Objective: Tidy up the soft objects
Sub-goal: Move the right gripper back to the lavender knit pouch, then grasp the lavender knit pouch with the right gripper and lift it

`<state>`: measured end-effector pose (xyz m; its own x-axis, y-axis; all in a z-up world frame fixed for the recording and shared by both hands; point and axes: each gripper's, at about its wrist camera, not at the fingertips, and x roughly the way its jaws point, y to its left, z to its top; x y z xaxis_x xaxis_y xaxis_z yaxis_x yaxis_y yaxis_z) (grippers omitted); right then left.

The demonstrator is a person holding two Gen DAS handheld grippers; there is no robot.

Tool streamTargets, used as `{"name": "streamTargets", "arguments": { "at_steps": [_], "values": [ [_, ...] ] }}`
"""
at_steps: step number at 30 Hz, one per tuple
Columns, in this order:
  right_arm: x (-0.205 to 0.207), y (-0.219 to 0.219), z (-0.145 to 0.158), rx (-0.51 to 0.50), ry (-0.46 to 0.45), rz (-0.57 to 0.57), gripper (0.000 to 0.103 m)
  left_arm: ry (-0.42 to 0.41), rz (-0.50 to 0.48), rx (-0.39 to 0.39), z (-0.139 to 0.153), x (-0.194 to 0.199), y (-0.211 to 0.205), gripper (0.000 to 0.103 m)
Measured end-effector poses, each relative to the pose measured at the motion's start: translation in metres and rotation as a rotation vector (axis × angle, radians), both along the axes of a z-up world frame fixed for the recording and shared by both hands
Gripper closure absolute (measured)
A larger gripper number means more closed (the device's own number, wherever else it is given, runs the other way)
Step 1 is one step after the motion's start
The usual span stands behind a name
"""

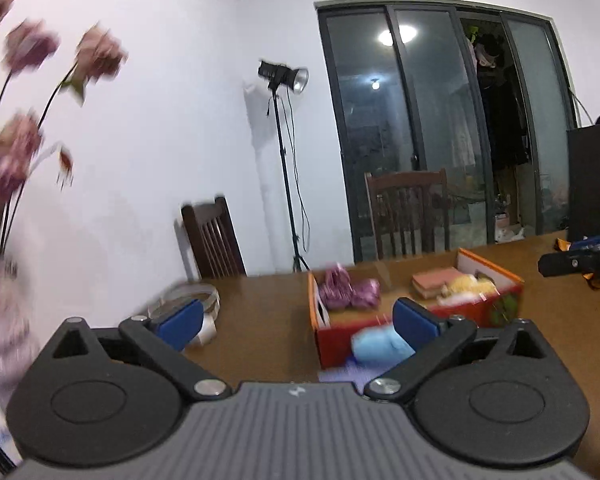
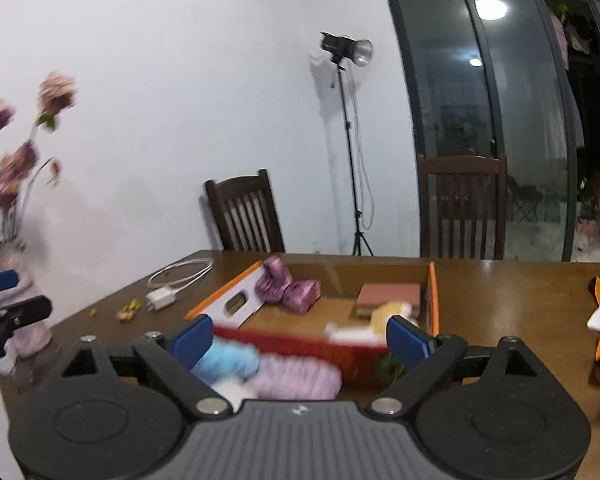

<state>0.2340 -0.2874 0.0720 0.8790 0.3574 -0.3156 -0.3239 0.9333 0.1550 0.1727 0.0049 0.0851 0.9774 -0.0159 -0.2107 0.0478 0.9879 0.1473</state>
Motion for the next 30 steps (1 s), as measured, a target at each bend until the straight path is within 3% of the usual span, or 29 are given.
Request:
{"name": "streamTargets", "arguments": {
  "at_steps": [3,7,14,20,26,29,30],
  "values": [
    [-0.040,0.004,-0.025,0.007,-0.007,-0.003,0.007,0.067,0.004,-0.034,-0.024,-0.019,0.006,0.000],
    [-0.075,0.010,-0.051,-0.017,0.067,-0.021,0.002,0.146,0.009,-0.011,-0.054,-0.030,0.008,0.000],
    [-0.072,0.030,-0.060,-0.068,0.088,-0.009,0.002,0.217,0.004,-0.077,-0.067,-0.007,0.018,0.000],
    [-0.046,0.053,-0.071,-0.015,0.154,0.079,0.007,0.227,0.043,-0.068,-0.079,0.010,0.023,0.000],
    [-0.004,0.107,-0.089,-0.020,0.231,0.226,0.018,0.245,0.139,-0.111,-0.084,0.025,0.059,0.000],
    [0.023,0.135,-0.095,-0.019,0.268,0.255,0.035,0.247,0.181,-0.122,-0.085,0.028,0.076,0.000],
    [0.030,0.142,-0.098,-0.024,0.281,0.265,0.048,0.247,0.190,-0.125,-0.085,0.028,0.081,0.000]
  ]
}}
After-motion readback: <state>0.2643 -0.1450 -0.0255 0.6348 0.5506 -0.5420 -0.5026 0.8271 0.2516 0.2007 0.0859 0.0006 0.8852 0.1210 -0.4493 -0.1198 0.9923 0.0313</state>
